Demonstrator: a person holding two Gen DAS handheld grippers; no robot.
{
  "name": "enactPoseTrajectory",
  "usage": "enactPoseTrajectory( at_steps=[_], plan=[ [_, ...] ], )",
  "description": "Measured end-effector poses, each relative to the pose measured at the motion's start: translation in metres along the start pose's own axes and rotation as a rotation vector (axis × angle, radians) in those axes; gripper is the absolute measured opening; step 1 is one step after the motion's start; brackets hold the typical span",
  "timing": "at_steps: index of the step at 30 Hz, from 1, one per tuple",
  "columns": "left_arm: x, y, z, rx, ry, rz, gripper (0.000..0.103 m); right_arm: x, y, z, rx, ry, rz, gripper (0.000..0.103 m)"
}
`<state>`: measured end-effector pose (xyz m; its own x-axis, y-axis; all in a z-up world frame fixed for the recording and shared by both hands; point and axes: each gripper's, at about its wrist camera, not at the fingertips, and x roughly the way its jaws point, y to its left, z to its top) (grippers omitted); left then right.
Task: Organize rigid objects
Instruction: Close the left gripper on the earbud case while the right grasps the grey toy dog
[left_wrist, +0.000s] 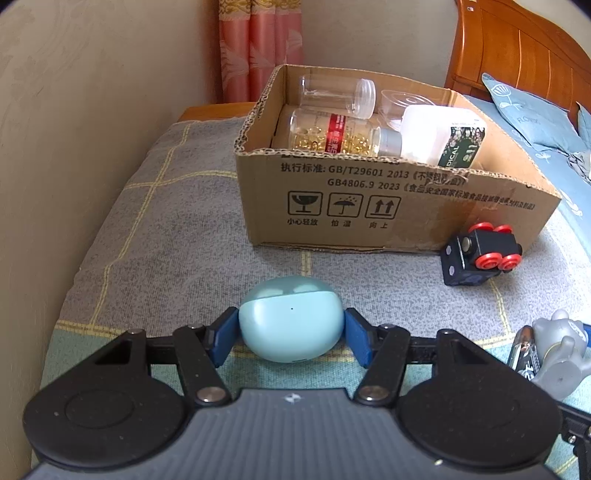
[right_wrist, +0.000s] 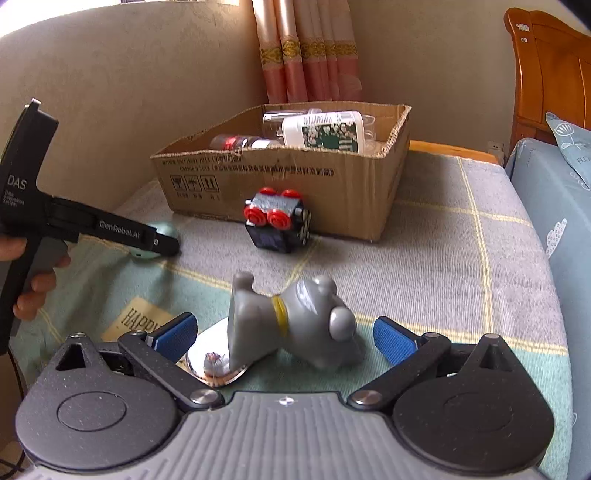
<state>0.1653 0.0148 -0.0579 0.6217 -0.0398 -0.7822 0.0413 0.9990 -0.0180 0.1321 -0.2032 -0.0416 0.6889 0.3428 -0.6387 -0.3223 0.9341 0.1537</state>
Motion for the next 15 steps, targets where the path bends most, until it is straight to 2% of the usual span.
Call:
enactPoseTrajectory(
  at_steps=[11,15],
  plan=[
    [0.0022,-0.0017,0.0068,-0.039,0.001,-0.009,0.061,0.0038,0.0009,0.0064,-0.057,0.027,-0.016,0.080],
    [0.0010,-0.0013,0.0049,-0.028,-0.004,-0.012,0.061,0.0028,0.0039,0.0072,-0.075,0.030,-0.028,0.080]
  ],
)
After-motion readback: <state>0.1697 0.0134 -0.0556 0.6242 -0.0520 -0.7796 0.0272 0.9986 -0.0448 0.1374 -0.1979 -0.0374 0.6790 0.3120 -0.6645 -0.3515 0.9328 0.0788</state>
